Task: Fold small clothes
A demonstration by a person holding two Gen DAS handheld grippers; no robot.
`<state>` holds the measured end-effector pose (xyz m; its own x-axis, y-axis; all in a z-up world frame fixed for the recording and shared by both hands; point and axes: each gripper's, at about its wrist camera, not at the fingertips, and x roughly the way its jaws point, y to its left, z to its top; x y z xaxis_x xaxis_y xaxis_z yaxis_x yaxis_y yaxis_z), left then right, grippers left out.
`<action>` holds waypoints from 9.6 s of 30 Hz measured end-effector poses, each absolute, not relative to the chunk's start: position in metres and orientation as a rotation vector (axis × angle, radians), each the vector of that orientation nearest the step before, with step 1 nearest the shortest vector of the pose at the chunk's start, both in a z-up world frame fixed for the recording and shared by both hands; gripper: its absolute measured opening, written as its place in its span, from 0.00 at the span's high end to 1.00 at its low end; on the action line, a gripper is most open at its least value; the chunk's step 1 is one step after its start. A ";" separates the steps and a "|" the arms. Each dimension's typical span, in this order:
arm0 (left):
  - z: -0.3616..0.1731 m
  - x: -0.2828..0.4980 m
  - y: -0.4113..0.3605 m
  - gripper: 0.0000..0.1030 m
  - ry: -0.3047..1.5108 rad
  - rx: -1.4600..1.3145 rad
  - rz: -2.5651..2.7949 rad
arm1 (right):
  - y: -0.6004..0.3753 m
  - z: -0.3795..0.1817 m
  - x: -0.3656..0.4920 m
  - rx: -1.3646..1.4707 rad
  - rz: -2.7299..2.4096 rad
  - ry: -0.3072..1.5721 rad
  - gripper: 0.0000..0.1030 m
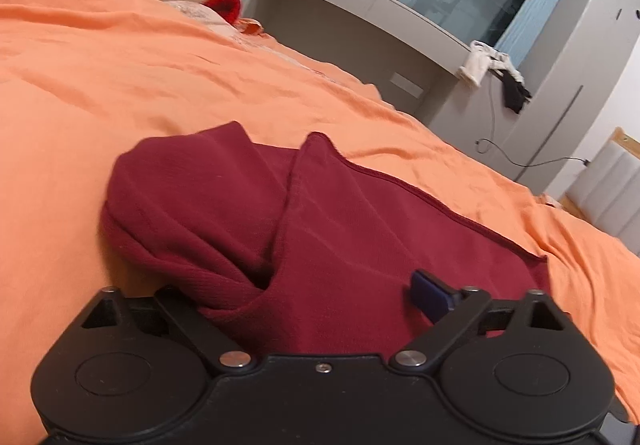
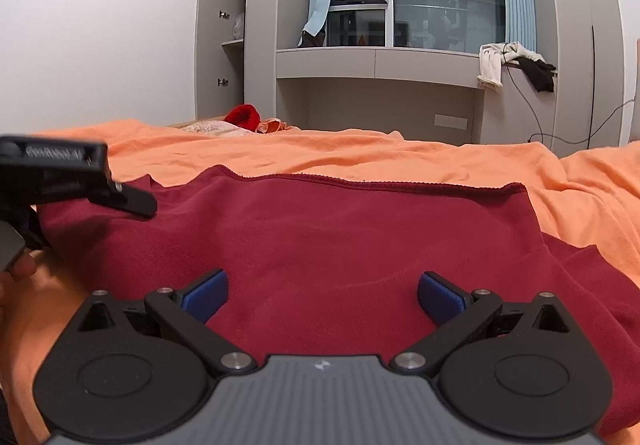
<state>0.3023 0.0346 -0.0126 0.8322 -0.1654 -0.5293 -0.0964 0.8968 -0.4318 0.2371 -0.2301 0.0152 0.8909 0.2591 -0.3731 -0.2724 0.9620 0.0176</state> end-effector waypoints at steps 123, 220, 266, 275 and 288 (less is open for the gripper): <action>0.006 0.240 -0.165 0.47 0.350 0.403 -0.614 | -0.437 0.053 0.217 0.251 0.184 0.451 0.02; 0.018 0.276 -0.097 0.01 0.691 -0.105 -0.476 | -0.491 0.053 0.196 0.400 0.247 0.486 0.00; -0.030 0.404 -0.100 0.00 0.834 -0.258 -0.580 | -0.482 -0.007 0.297 0.575 0.179 0.563 0.18; -0.034 0.405 -0.099 0.00 0.820 -0.265 -0.586 | -0.477 -0.004 0.298 0.546 0.200 0.568 0.45; -0.034 0.403 -0.099 0.00 0.817 -0.267 -0.588 | -0.474 -0.001 0.299 0.529 0.215 0.579 0.62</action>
